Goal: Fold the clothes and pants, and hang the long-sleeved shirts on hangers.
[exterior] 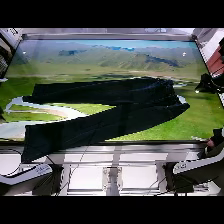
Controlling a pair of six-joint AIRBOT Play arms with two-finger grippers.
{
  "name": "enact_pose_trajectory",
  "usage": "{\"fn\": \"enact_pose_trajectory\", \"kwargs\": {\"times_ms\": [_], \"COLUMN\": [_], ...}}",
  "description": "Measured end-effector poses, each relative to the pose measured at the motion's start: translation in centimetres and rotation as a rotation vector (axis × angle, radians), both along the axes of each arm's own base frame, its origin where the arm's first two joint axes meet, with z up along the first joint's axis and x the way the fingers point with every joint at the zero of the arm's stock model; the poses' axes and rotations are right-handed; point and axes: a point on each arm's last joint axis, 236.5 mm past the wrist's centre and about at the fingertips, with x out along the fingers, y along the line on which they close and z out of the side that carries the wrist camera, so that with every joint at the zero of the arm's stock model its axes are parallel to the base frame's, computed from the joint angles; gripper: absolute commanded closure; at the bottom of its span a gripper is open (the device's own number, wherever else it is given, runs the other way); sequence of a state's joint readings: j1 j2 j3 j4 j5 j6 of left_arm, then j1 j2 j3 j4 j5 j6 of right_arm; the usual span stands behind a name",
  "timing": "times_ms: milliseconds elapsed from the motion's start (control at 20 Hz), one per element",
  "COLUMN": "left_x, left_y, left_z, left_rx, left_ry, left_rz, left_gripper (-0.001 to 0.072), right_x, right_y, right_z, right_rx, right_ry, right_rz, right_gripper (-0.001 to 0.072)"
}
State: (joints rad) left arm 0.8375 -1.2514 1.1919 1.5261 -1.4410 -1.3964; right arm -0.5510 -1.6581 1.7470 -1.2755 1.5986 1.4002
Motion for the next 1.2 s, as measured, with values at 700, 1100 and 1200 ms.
{"fn": "enact_pose_trajectory", "kwargs": {"times_ms": [700, 1100, 1200], "left_x": [-13.7, -16.3, -16.4], "left_y": [-6.3, -6.7, -6.6], "left_z": [-6.0, -8.4, -8.8], "left_rx": [-0.242, -0.245, -0.235], "left_ry": [0.326, 0.404, 0.4], "left_rz": [0.034, 0.047, 0.042], "left_gripper": [0.0363, 0.0363, 0.0363], "right_x": [-6.4, -6.8, -6.8], "right_y": [3.7, 3.9, 4.0], "right_z": [-7.7, -8.4, -8.4], "right_rx": [0.091, 0.099, 0.101], "right_ry": [0.144, 0.153, 0.156], "right_rz": [0.146, 0.15, 0.151], "right_gripper": [0.0425, 0.0425, 0.0426]}}
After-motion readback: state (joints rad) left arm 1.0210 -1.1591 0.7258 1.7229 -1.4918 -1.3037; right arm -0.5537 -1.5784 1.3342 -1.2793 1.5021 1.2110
